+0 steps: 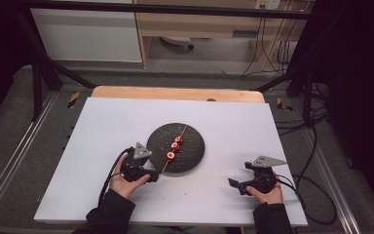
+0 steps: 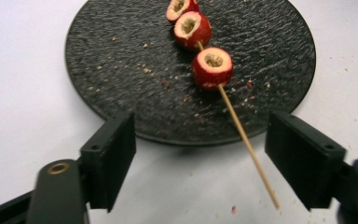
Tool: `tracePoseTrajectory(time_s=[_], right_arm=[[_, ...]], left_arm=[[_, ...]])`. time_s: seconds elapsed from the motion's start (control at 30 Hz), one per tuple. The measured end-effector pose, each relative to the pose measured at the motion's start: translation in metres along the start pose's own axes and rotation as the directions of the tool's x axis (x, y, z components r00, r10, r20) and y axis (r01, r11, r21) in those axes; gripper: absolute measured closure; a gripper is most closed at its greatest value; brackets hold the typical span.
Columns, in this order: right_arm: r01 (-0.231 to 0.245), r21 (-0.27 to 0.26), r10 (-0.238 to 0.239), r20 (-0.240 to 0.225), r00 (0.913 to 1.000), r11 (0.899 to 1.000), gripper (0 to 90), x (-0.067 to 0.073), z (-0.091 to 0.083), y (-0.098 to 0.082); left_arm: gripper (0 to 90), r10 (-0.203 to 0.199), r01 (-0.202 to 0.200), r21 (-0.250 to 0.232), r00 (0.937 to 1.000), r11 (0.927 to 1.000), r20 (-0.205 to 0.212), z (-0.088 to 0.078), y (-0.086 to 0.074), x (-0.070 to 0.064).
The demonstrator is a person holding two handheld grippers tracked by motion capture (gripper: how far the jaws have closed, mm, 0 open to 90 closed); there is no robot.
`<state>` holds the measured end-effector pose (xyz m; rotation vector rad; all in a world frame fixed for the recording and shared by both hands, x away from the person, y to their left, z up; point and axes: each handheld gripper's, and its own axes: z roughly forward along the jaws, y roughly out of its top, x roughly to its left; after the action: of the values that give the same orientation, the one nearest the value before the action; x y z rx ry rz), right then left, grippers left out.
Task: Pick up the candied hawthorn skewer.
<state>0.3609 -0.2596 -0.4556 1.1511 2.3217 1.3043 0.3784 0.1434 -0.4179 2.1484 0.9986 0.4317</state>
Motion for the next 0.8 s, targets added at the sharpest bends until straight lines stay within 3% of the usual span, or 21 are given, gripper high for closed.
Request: tracePoseTrajectory(time_s=[0.23,0.37,0.8], right_arm=[[-0.002,-0.001,0.002,-0.001,1.0,1.0,0.8,0.0,0.0,0.0],[-0.001,-0.003,0.001,-0.001,1.0,1.0,0.8,0.0,0.0,0.0],[0.0,-0.008,0.0,-0.002,1.0,1.0,0.9,0.0,0.0,0.0]], left_arm=[[40.4,-0.023,0.023,0.024,0.9997,0.9994,0.0,0.015,0.008,-0.008],[54.3,-0.031,0.031,0.036,0.9995,0.9989,0.0,0.022,0.011,-0.013],[75.6,-0.038,0.04,0.044,0.9983,0.9983,-0.044,0.031,0.01,-0.022]])
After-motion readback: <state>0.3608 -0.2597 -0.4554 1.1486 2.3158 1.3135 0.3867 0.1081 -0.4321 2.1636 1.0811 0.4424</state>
